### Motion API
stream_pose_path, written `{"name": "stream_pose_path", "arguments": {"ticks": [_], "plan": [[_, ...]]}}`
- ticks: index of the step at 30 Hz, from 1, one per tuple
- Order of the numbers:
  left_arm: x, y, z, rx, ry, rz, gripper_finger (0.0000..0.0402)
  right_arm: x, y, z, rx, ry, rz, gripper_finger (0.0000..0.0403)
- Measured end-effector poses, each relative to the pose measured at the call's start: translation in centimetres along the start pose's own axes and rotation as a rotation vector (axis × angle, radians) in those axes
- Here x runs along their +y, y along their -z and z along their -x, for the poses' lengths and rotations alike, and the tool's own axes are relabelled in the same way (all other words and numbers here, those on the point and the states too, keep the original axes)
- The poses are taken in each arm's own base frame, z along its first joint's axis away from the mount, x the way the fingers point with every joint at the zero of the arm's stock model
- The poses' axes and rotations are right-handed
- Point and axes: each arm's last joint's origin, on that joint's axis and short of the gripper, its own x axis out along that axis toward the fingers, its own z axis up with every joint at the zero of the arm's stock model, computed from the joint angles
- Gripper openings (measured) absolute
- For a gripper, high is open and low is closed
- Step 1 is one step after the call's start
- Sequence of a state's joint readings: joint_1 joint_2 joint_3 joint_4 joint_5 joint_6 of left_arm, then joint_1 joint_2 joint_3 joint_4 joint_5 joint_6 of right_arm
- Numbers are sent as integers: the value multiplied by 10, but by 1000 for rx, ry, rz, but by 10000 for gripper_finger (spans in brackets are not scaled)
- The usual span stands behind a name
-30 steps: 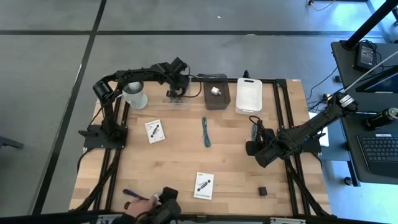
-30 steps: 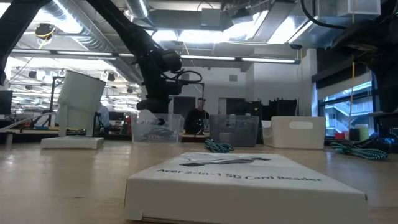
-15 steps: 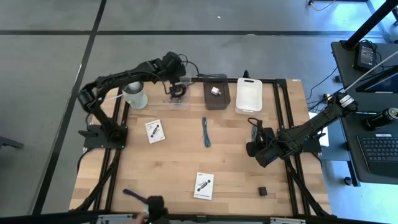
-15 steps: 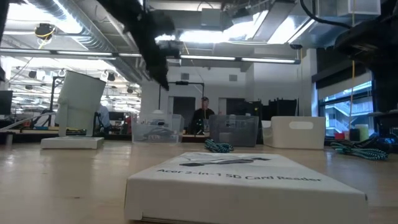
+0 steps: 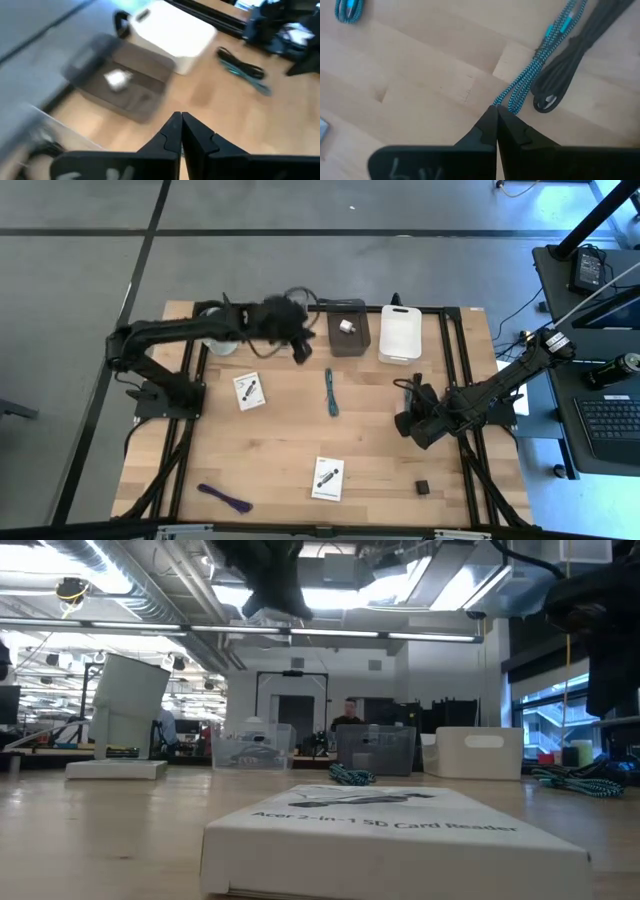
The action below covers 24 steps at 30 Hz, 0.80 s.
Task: Pick and place items into bin
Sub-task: Put the blue charger cable into the transparent bin
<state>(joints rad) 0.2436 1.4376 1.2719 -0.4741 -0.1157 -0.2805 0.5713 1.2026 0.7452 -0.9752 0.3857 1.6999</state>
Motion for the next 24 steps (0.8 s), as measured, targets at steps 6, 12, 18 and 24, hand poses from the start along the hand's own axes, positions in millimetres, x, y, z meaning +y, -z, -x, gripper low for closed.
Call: {"name": "stream_pose_path", "arguments": {"ticks": [6, 12, 18, 24], "plan": [[-70, 40, 16, 28, -60, 140, 2, 1, 0, 0, 1, -7, 127, 5], [-116, 94, 50, 118, -165, 393, 1, 1, 0, 0, -12, -14, 248, 5], [-132, 138, 83, 286, -258, 485, 1, 3, -2, 0, -70, -29, 283, 5], [-139, 167, 106, 613, -213, 163, 2, 3, -2, 0, -78, -28, 285, 5]]}}
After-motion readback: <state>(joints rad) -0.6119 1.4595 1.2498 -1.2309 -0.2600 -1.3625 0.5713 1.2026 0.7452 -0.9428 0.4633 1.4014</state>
